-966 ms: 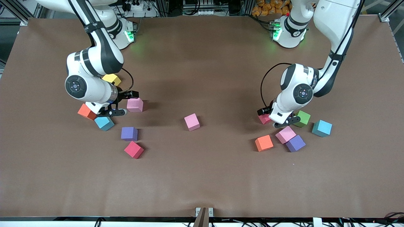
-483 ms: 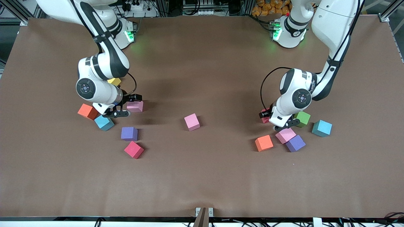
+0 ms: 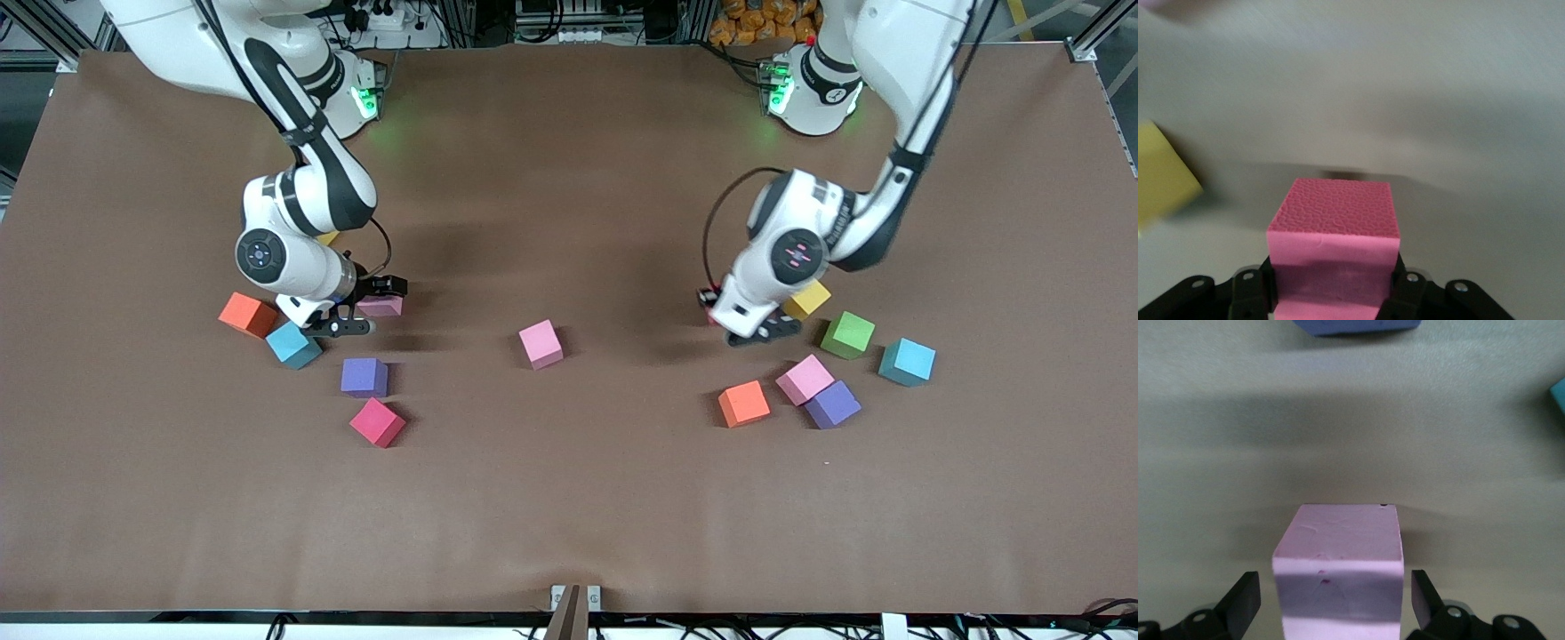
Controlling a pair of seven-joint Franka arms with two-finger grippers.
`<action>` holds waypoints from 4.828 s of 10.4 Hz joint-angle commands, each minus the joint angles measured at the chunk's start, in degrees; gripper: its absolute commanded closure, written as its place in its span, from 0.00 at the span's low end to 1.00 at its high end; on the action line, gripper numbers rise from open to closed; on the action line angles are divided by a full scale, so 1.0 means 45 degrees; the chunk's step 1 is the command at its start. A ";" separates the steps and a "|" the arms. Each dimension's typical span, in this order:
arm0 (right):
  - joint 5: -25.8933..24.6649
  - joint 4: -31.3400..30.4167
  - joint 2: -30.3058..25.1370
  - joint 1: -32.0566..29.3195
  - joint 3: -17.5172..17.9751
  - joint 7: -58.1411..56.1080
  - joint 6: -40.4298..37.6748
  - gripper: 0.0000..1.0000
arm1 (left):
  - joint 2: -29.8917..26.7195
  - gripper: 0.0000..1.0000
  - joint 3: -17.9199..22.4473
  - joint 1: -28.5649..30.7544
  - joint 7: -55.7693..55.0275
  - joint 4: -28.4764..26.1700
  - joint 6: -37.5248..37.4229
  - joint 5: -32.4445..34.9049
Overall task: Form number 2 with 11 blocks
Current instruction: 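Close both grippers on the pink cubes and lift them, then place the hot pink cube with the left gripper while the right gripper follows, then lower the lilac cube beside the hot pink cube with the right gripper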
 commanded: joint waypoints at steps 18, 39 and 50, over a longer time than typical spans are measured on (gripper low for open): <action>0.0206 0.0614 -0.1269 0.2772 0.0173 0.0027 -0.0856 0.76 | 0.1691 0.97 -0.4561 -0.4333 -0.6832 0.0062 0.1423 -0.0114; 0.0225 0.0576 -0.1776 0.4568 -0.0413 -0.4169 -0.0973 0.79 | -0.1115 0.00 -0.4541 -0.1937 -0.7066 0.0413 -0.1424 0.1494; -0.0358 0.0517 -0.1583 1.5777 -0.7639 -1.0459 -0.1678 0.96 | -0.0444 0.00 0.1665 0.0004 0.0446 0.4058 -0.2053 0.1493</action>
